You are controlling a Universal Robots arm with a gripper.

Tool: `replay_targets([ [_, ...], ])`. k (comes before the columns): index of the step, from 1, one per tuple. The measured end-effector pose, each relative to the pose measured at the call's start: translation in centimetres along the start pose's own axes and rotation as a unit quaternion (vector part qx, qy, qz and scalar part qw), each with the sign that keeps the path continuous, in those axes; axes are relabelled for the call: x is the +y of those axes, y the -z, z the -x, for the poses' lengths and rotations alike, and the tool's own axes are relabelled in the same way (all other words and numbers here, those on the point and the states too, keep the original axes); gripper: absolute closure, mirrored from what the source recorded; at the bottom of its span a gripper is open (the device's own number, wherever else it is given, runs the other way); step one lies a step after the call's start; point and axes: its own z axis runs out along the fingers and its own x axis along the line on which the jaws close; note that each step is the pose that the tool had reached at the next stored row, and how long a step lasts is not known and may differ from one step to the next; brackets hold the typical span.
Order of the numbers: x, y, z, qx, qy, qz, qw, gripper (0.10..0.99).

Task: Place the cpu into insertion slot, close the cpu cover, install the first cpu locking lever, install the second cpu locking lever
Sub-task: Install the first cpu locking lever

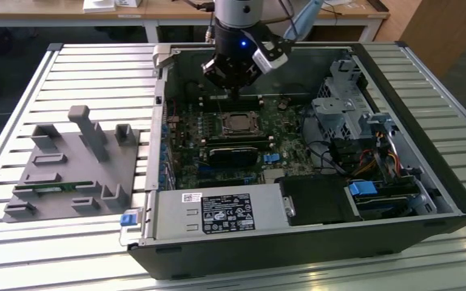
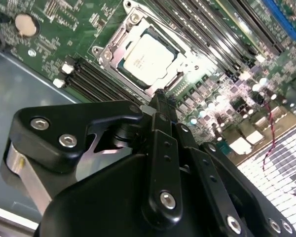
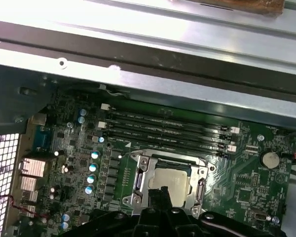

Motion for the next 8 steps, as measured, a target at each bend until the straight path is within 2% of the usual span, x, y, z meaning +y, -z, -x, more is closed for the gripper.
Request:
replay_targets([
  [8, -0.12, 0.01, -1.0, -0.0002, -0.003, 0.0002, 1.0, 0.98],
])
